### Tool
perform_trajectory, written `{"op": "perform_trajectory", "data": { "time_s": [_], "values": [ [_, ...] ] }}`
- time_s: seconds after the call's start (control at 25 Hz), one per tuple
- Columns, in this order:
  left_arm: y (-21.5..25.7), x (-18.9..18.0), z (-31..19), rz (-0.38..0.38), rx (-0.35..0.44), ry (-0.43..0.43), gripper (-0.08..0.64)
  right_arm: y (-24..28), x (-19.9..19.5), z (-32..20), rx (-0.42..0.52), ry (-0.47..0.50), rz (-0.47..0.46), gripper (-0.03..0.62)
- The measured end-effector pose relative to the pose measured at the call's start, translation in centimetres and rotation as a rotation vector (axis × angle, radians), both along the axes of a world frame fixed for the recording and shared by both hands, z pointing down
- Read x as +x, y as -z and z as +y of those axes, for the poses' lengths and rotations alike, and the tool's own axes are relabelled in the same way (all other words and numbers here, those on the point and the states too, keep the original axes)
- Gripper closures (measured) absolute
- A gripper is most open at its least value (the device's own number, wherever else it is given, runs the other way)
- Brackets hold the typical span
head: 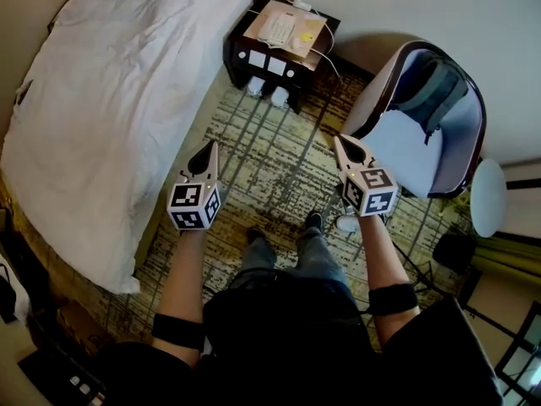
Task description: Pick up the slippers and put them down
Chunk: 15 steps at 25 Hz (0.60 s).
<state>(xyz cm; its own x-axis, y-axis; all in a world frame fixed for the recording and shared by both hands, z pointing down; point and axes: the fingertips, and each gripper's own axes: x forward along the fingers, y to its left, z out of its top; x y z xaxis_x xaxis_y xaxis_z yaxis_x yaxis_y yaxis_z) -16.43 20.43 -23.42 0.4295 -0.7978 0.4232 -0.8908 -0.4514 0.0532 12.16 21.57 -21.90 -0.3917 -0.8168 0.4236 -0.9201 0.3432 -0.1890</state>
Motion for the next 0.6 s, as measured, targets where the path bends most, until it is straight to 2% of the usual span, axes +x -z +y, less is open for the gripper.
{"op": "perform_trajectory", "data": {
  "time_s": [0.12, 0.32, 0.6],
  "values": [
    [0.0, 1.4, 0.9, -0.005, -0.006, 0.016, 0.557, -0.3, 1.2, 0.3, -0.004, 0.027, 0.001, 0.592],
    [0.4, 2.4, 1.3, 0.031, -0.023, 0.064, 0.557, 0.5, 3.5, -0.1, 0.002, 0.041, -0.007, 0.592],
    [0.7, 3.7, 1.3, 0.021, -0.019, 0.059, 0.557, 0.9, 5.2, -0.6, 0.009, 0.035, 0.002, 0.592]
  ]
}}
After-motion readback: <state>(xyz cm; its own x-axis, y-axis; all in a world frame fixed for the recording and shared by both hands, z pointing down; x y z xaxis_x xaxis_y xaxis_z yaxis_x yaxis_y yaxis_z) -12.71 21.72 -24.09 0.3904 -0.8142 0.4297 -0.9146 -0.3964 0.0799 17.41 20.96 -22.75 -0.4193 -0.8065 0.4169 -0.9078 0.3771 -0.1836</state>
